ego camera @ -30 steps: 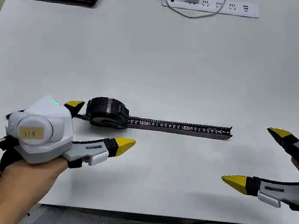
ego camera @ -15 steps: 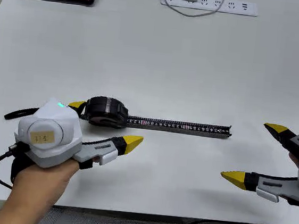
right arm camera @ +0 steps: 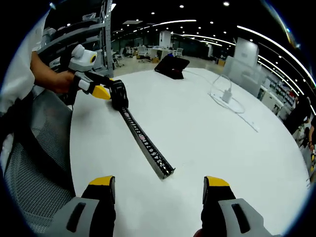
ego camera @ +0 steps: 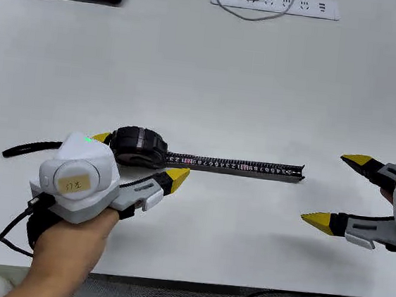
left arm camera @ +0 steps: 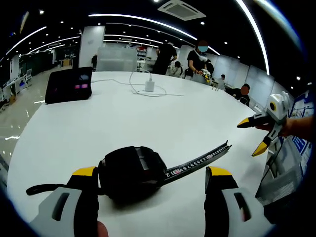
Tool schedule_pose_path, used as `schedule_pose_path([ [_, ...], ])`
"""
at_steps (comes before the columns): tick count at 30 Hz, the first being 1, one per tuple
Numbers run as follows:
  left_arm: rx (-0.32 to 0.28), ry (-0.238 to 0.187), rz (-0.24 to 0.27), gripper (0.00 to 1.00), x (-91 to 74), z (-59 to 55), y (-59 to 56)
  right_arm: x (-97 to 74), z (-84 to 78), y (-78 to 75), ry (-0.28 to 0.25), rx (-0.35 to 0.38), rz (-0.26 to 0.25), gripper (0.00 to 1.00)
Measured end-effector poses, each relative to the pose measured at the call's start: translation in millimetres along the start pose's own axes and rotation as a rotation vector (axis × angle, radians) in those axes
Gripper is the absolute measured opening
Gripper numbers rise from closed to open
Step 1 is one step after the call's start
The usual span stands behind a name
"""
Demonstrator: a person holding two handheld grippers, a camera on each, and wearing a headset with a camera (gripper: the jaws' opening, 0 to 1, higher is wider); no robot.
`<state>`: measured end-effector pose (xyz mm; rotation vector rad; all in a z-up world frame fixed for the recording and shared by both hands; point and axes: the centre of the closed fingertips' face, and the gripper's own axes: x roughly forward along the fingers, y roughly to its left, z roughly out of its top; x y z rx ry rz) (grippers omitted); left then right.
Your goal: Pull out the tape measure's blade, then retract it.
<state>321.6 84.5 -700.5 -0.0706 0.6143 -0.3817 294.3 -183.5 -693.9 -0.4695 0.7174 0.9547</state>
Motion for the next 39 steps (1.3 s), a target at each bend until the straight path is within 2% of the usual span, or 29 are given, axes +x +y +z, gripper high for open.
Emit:
schedule_pose_path([
  [8, -0.034, 0.004, 0.048, 0.81, 6.4, -1.4, 5.7, 6.7, 1.1, -6.3, 0.032, -0.059, 0.033, 0.62],
  [13, -0.059, 0.002, 0.064, 0.79, 8.0, -2.0, 7.8, 10.9, 0.9, -9.2, 0.052, -0.088, 0.053, 0.60],
  [18, -0.088, 0.022, 0.083, 0.77, 11.3, -5.6, 11.3, 13.5, 1.5, -14.1, 0.070, -0.113, 0.069, 0.58],
  [25, -0.121, 0.027, 0.097, 0.72, 13.1, -7.0, 16.5, 17.7, 1.4, -19.8, 0.091, -0.130, 0.083, 0.54],
  [29, -0.115, 0.036, 0.110, 0.70, 13.8, -8.5, 17.7, 22.0, -1.2, -19.4, 0.112, -0.158, 0.096, 0.53],
  [32, -0.148, 0.032, 0.120, 0.66, 14.1, -8.2, 22.4, 23.9, -2.0, -18.2, 0.124, -0.172, 0.110, 0.52],
  [39, -0.181, 0.029, 0.129, 0.63, 15.0, -8.8, 24.3, 26.0, -4.0, -18.9, 0.132, -0.168, 0.123, 0.51],
])
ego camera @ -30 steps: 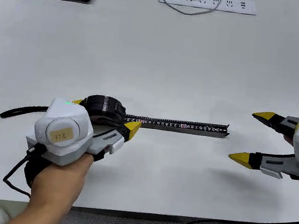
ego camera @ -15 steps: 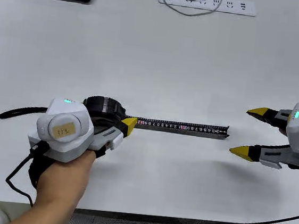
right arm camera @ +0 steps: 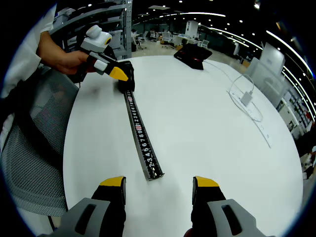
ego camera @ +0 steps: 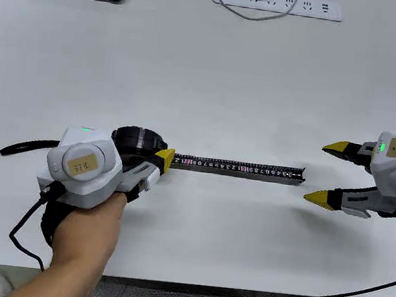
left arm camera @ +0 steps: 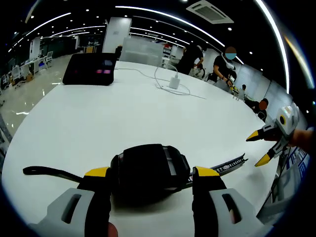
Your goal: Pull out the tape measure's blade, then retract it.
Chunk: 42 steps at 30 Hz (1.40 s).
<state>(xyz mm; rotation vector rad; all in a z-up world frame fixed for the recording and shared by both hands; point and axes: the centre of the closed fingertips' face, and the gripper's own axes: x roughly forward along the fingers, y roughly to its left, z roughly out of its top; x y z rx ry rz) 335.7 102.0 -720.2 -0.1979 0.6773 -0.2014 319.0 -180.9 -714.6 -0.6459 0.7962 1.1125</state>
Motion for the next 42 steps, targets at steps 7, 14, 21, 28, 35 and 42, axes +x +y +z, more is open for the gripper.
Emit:
schedule_pose_path([
  [7, -0.009, 0.007, 0.010, 0.60, 1.1, -1.7, 1.6, 1.4, -1.2, -0.4, 0.009, -0.003, 0.013, 0.49],
  [14, 0.002, 0.014, 0.012, 0.60, 1.7, -2.8, 1.3, 7.0, -1.3, 3.2, 0.026, -0.016, 0.056, 0.44],
  [21, -0.008, 0.021, 0.010, 0.61, 3.9, -4.2, 2.4, 15.6, -0.1, 6.0, 0.054, -0.040, 0.106, 0.33],
  [28, -0.013, 0.022, 0.011, 0.61, 4.4, -4.8, 2.9, 22.4, 0.4, 7.5, 0.076, -0.060, 0.140, 0.28],
  [35, -0.013, 0.022, 0.010, 0.61, 4.1, -4.9, 2.7, 29.2, -0.4, 7.7, 0.095, -0.079, 0.164, 0.22],
  [42, -0.013, 0.023, 0.010, 0.61, 4.1, -5.0, 2.8, 32.2, -4.2, 8.1, 0.113, -0.103, 0.181, 0.16],
])
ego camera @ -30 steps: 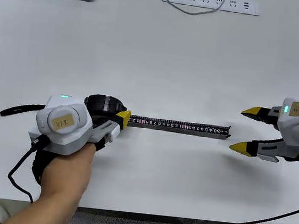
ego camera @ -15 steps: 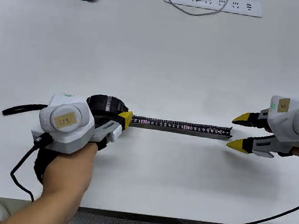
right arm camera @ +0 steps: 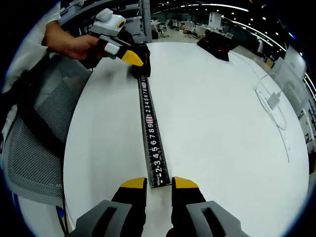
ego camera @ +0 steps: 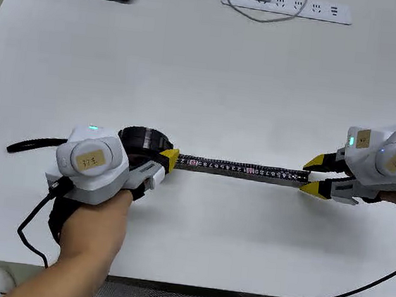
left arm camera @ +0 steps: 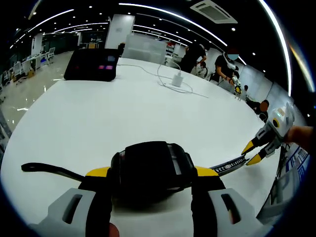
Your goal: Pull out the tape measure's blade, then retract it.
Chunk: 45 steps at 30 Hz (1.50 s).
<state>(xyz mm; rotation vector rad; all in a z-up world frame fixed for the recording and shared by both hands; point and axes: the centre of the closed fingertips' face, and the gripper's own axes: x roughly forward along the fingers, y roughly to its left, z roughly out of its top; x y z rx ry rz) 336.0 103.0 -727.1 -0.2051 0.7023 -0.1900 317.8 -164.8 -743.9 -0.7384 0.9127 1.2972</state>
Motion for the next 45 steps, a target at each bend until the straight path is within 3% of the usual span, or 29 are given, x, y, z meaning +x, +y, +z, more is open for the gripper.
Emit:
schedule_pose_path([
  [16, 0.009, 0.008, 0.005, 0.61, 0.6, -0.7, -0.1, 3.2, -5.9, -2.4, 0.055, -0.087, -0.011, 0.12],
  [30, 0.030, 0.036, 0.014, 0.60, 1.7, -2.4, 0.9, 3.5, -5.8, -2.7, 0.074, -0.081, -0.002, 0.11],
  [37, 0.032, 0.070, 0.009, 0.59, 1.3, -3.1, 1.0, 4.1, -6.3, -2.7, 0.083, -0.075, 0.002, 0.10],
  [45, 0.030, 0.068, 0.006, 0.58, 0.3, -4.3, 0.9, 4.4, -6.4, -2.1, 0.084, -0.076, 0.006, 0.10],
])
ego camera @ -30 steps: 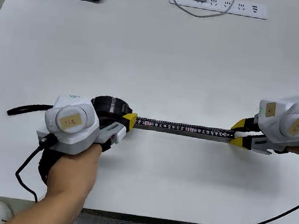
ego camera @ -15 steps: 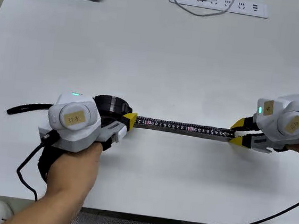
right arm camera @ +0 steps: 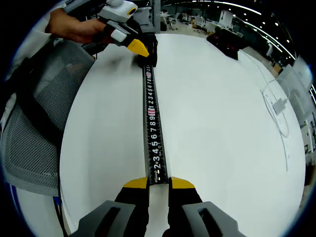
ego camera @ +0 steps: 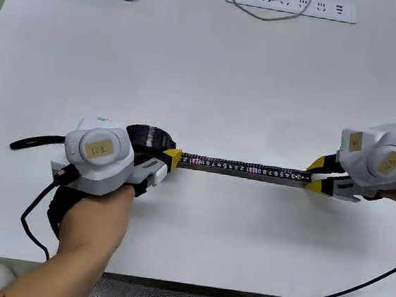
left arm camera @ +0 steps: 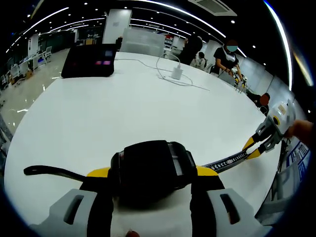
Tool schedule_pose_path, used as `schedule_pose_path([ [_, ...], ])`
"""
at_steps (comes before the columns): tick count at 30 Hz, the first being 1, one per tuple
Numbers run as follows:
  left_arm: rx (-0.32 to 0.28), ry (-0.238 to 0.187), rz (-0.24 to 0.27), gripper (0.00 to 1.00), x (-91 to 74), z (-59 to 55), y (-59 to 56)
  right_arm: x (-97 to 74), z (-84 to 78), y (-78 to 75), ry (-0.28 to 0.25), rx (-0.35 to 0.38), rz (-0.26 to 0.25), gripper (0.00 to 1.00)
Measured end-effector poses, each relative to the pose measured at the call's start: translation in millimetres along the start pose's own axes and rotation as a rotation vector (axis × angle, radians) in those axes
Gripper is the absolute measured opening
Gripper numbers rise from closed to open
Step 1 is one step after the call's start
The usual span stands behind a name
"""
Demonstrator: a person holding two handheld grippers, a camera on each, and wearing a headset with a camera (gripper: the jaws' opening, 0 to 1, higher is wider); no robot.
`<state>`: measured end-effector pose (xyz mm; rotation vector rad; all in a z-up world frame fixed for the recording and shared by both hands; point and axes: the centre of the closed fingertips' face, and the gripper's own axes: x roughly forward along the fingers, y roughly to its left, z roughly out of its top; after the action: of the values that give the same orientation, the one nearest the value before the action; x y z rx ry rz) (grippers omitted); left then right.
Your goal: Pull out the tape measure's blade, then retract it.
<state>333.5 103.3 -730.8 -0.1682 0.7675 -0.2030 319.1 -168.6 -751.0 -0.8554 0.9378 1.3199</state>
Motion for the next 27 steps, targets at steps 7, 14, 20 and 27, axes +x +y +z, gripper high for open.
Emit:
schedule_pose_path([
  [7, -0.004, 0.003, -0.006, 0.58, -0.3, -0.5, -0.6, 1.0, 5.3, -3.0, 0.005, -0.012, -0.001, 0.10],
  [14, -0.011, 0.003, -0.009, 0.58, -0.7, -0.1, -0.8, 2.8, 8.1, -2.3, -0.006, -0.006, 0.003, 0.10],
  [20, -0.015, 0.005, -0.012, 0.58, -1.1, 0.1, -1.2, 5.2, 15.8, -2.5, -0.016, -0.014, 0.008, 0.10],
  [27, -0.019, 0.004, -0.016, 0.58, -1.2, 0.5, -0.9, 7.3, 23.8, -1.3, -0.030, -0.019, 0.017, 0.10],
])
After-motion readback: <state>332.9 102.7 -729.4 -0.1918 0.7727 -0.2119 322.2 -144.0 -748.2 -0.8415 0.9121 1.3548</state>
